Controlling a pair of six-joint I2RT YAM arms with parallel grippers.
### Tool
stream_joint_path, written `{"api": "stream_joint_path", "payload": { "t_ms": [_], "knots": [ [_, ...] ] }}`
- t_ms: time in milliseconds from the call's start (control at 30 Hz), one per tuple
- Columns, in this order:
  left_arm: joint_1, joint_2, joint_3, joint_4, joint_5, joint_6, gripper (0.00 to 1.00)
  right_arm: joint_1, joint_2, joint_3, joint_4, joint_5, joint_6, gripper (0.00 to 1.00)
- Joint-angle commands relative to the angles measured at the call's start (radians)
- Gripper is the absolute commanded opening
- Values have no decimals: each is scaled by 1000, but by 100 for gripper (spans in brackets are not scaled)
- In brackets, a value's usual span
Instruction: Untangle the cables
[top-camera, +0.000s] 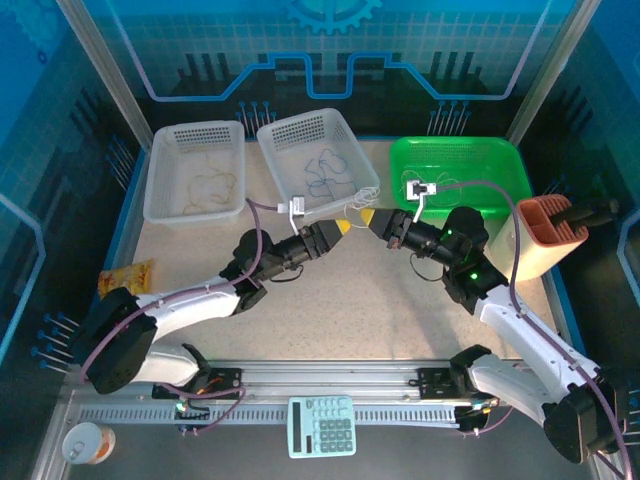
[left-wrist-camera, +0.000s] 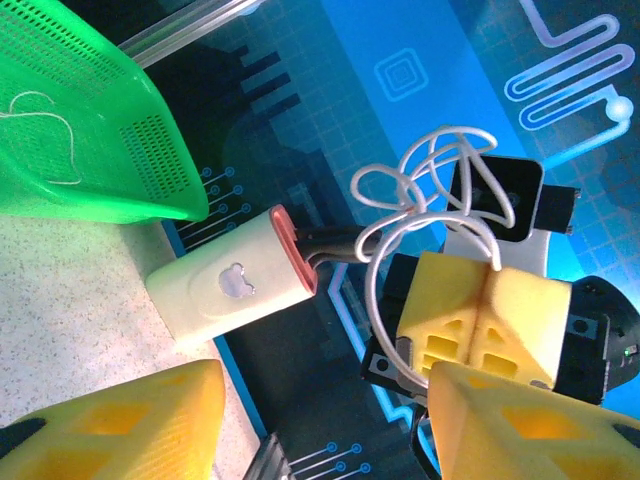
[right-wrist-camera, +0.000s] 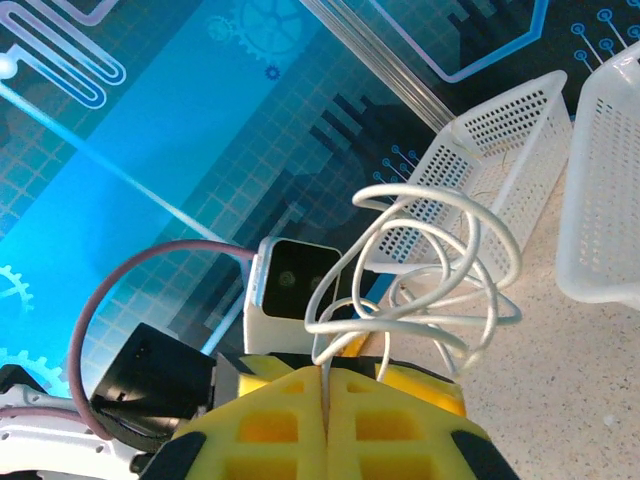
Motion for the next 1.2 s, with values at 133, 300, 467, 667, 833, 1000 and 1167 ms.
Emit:
{"api": "stream_joint_path", "payload": {
  "t_ms": [133, 300, 467, 667, 833, 1000, 1167],
  "knots": [
    [-15, 16, 42, 81, -27, -11, 55, 7, -1, -34, 50, -4, 15, 0],
    [-17, 10, 44, 85, -36, -6, 55, 10, -1, -51, 64, -3, 24, 0],
    [-20, 19, 48, 87, -38, -6, 48, 14, 2, -54, 73, -10, 31, 0],
    [-24, 34, 61, 95, -41, -5, 31, 24, -3, -64, 70, -5, 32, 0],
    [-23, 34, 64, 88, -31, -7, 8, 26, -21, -85, 46, 14, 21, 0],
    [-20, -19, 59, -8, 7, 35, 0, 12, -61, -49, -120, 73, -69, 54],
    [-18, -117, 69, -206, 60, 136, 0, -36, -107, -10, -255, 107, -145, 74]
  ]
}}
